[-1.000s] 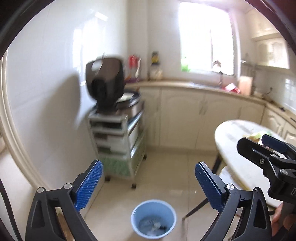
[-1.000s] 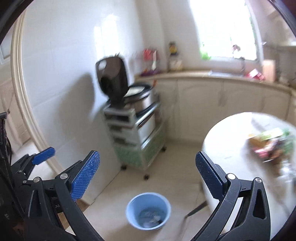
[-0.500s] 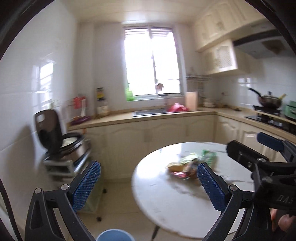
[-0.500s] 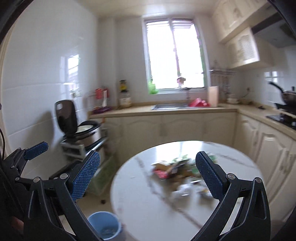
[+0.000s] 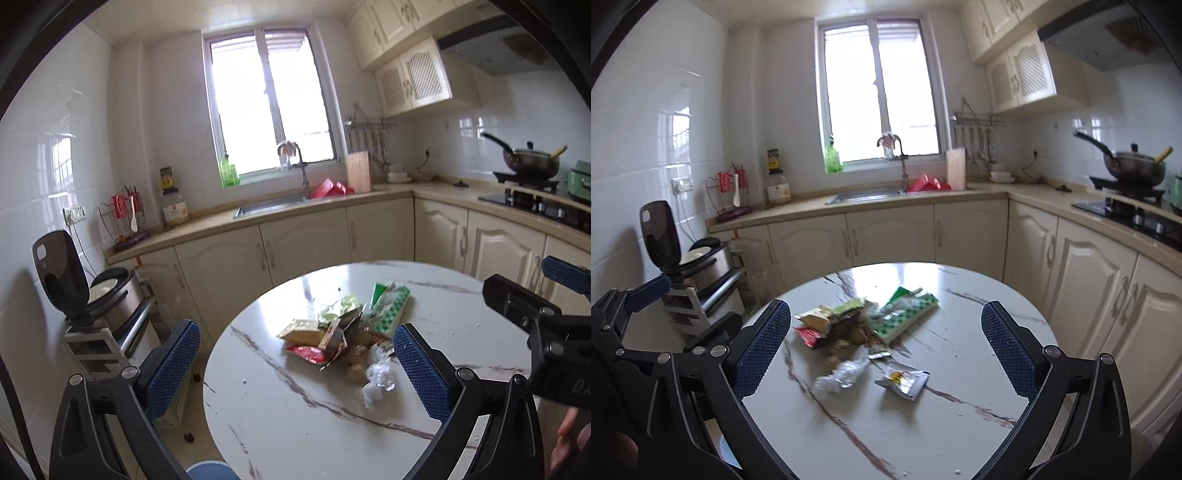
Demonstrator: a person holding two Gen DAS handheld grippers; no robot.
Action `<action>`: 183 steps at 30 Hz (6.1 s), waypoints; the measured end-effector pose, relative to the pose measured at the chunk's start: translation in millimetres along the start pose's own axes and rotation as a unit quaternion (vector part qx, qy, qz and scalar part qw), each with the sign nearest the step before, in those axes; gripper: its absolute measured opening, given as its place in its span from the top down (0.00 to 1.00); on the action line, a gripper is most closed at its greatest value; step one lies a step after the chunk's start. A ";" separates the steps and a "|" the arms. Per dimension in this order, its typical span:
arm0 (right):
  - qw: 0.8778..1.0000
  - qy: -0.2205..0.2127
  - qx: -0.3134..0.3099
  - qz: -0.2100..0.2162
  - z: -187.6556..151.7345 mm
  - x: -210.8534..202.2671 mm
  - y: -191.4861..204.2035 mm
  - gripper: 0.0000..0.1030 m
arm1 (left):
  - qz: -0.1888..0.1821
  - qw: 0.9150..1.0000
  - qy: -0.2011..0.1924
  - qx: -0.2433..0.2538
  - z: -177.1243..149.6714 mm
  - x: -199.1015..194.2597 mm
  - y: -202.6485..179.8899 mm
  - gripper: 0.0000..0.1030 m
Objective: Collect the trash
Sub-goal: 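Move both grippers back to the table toward the remaining wrappers, then grasp the white snack packet with the right gripper while the left grasps clear plastic wrap, then carry both items to the blue bin and open both grippers over it, then move both grippers back toward the table, then grasp the black noodle packet with the left gripper while the right grasps the green checkered bag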
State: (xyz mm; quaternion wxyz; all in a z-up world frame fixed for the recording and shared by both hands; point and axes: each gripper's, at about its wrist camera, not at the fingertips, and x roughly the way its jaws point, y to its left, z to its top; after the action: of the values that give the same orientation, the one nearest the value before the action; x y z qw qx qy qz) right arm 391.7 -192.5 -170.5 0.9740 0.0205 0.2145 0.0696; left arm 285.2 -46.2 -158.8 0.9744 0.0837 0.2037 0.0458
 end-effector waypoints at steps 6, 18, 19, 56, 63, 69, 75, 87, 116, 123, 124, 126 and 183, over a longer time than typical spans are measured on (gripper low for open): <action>0.990 0.132 -0.018 -0.035 -30.0 82.6 -18.0 0.00 | 0.003 0.998 0.067 -0.004 16.4 78.5 -3.9 0.01; 0.968 0.245 -0.051 -0.025 -63.7 157.3 -17.5 0.26 | -0.017 0.991 0.129 0.011 20.8 161.4 -15.1 0.01; 0.965 0.254 -0.053 -0.026 -65.8 158.9 -19.0 0.31 | -0.022 0.991 0.131 0.013 21.8 166.3 -18.2 0.01; 0.963 0.241 0.038 0.112 -69.2 95.3 -69.9 0.81 | -0.200 0.957 0.199 -0.064 26.7 226.2 -6.1 0.90; 0.963 0.231 0.038 0.131 -69.5 73.7 -42.9 0.81 | -0.200 0.959 0.183 -0.081 17.0 200.9 19.3 0.90; 0.964 0.211 0.011 0.161 -57.0 58.7 12.6 0.81 | -0.176 0.969 0.149 -0.092 10.4 156.7 54.9 0.90; 0.958 0.196 -0.029 0.209 -44.7 51.0 91.4 0.81 | -0.130 0.975 0.126 -0.125 -12.7 116.0 127.6 0.90; 0.912 0.226 -0.116 0.321 -79.9 84.4 294.1 0.81 | -0.009 0.965 0.170 -0.198 -124.3 59.5 281.3 0.90; 0.864 0.342 -0.155 0.337 -212.0 224.2 414.7 0.62 | 0.134 0.914 0.308 -0.229 -204.8 121.3 319.9 0.21; 0.888 0.289 -0.146 0.327 -184.4 197.3 415.5 0.25 | 0.158 0.921 0.276 -0.226 -183.2 89.6 319.0 0.20; 0.891 0.280 -0.145 0.326 -178.5 191.8 413.8 0.23 | 0.163 0.922 0.269 -0.224 -179.0 83.3 317.4 0.19; 0.899 0.261 -0.138 0.323 -162.7 176.5 407.4 0.17 | 0.170 0.929 0.247 -0.219 -166.0 62.5 310.1 0.19; 0.987 0.161 0.012 0.023 -10.8 128.1 -78.9 0.00 | -0.049 0.984 0.166 0.033 49.8 270.3 -52.9 0.50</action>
State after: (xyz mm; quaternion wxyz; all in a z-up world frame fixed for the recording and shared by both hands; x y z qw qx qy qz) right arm 512.3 -252.0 -239.0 0.9247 0.0259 0.3685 0.0917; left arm 555.0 -72.0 -228.6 0.9249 0.0974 0.3676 0.0044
